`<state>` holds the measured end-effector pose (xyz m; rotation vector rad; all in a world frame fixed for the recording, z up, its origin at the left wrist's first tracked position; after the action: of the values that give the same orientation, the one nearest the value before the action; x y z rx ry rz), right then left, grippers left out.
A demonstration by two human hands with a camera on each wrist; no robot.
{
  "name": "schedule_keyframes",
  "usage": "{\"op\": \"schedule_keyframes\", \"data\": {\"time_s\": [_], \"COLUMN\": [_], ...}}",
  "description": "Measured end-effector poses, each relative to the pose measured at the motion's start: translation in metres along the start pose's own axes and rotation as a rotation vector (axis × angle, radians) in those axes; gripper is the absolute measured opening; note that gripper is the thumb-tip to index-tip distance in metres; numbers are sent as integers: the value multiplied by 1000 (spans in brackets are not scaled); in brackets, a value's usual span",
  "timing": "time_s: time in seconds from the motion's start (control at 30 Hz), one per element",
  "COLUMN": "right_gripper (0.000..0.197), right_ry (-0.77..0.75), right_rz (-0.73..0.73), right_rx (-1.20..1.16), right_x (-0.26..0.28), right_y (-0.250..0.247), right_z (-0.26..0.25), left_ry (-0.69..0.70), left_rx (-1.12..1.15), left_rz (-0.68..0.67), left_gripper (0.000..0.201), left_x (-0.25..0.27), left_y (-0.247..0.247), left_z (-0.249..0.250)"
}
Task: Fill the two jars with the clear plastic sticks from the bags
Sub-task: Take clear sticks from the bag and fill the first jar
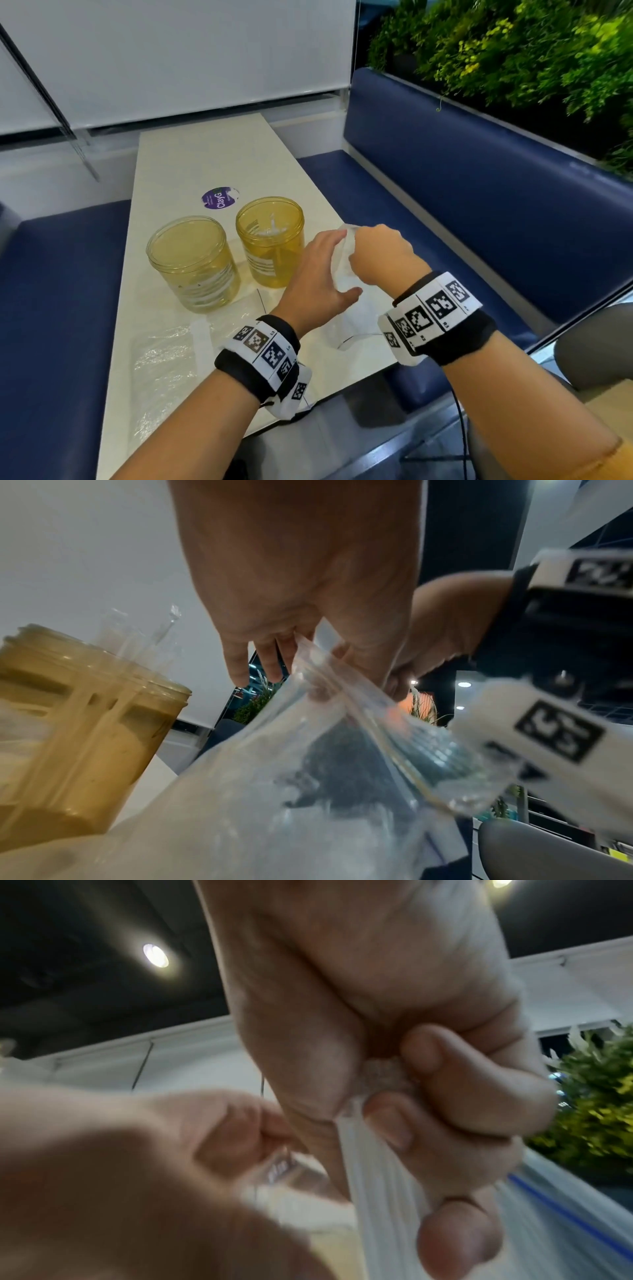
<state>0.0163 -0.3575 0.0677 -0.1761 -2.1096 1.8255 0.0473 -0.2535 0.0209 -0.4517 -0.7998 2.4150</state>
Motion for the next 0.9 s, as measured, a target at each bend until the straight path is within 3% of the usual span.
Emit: {"op": "schedule_keyframes", "data": {"time_s": [0.13, 0.33, 0.5, 0.63, 0.8, 0.9], "right_gripper": [27, 22, 53, 67, 32, 40], "right_ry": [-109, -299, -397, -443, -531, -515], "right_rz": [40, 146, 363, 341, 417, 444], "right_rx": [105, 10, -312, -536, -395, -365], "right_x": [6, 13, 11, -3, -10, -16], "right_y": [-30, -67, -82, -60, -34, -38], "right_z": [-12, -22, -28, -28, -41, -49], "left_ry": [-19, -2, -58, -77, -73, -90], "left_rx": [-7, 151, 200, 255, 313, 392], "left_rz": [36, 261, 322, 327, 320, 304], "left_gripper": [97, 47, 7, 23, 23, 19], "left_x": [-6, -14, -23, -27, -23, -13], "left_y": [6, 2, -5, -13, -22, -25], "left_z": [-7, -5, -7, -10, -21, -22]}}
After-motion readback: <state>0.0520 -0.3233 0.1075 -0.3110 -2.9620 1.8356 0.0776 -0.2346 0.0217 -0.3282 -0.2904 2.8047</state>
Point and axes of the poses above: each hand's wrist, its own x-axis away from the middle knuckle, its own y-axis out of the palm, z = x × y, the point moved 6 cm from there along -x, towards the middle knuckle, and after that the axes turned 11 degrees about -y, right-handed, at the moved point
